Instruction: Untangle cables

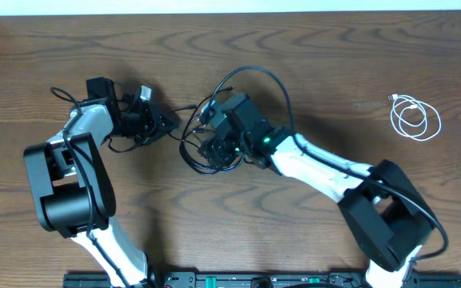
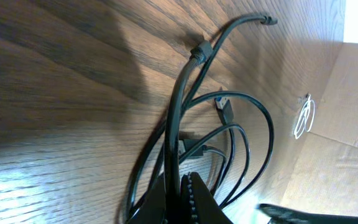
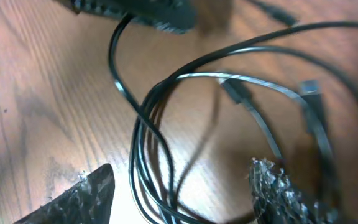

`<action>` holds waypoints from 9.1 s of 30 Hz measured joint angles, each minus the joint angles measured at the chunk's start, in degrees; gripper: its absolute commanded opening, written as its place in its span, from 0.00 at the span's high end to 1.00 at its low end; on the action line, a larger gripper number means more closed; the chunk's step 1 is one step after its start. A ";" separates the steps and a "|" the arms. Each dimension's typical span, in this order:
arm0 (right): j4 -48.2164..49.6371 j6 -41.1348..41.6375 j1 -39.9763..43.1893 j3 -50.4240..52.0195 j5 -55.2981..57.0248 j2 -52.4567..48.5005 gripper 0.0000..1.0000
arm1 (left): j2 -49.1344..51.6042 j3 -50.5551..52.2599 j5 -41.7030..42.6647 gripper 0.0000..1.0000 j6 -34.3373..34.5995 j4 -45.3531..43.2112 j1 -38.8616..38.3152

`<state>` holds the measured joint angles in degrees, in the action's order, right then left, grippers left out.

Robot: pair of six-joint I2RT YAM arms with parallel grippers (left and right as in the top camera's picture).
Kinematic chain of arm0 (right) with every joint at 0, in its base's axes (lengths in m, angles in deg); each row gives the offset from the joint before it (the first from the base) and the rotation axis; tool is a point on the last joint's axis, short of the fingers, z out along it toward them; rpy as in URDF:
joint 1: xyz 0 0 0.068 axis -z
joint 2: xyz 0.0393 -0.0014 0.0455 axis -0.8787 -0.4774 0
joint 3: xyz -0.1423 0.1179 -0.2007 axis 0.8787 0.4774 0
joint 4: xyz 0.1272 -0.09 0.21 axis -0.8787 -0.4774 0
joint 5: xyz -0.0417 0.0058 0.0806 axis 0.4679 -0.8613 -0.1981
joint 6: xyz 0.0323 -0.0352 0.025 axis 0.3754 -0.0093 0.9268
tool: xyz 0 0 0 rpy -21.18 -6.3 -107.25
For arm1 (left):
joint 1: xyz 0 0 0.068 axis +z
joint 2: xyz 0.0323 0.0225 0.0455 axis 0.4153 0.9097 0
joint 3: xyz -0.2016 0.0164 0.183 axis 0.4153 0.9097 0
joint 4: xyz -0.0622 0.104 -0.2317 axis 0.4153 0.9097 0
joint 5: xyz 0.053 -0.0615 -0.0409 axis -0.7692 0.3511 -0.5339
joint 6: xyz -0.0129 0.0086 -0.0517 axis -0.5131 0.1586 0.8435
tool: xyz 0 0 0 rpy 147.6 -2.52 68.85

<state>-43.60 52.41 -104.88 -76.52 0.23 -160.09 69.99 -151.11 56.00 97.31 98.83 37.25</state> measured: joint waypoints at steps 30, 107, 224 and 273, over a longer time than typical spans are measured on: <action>7.93 2.12 -1.20 0.04 4.15 -8.72 0.99 | 0.00 0.00 -0.15 0.31 0.39 -0.17 -0.28; 24.59 22.67 6.14 0.07 -0.37 -8.74 0.99 | 0.00 0.00 -8.98 0.51 5.84 -0.46 -9.79; -45.38 7.82 13.84 -1.92 19.91 4.11 0.01 | -0.63 -0.02 -17.68 0.92 12.13 2.86 -1.18; 20.76 -8.57 8.22 -2.29 2.03 -12.04 0.37 | -0.63 -0.02 -10.84 0.92 3.13 1.03 -3.28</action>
<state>-22.84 43.84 -96.67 -78.82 2.26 -172.14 69.36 -151.14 45.16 100.43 99.86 33.97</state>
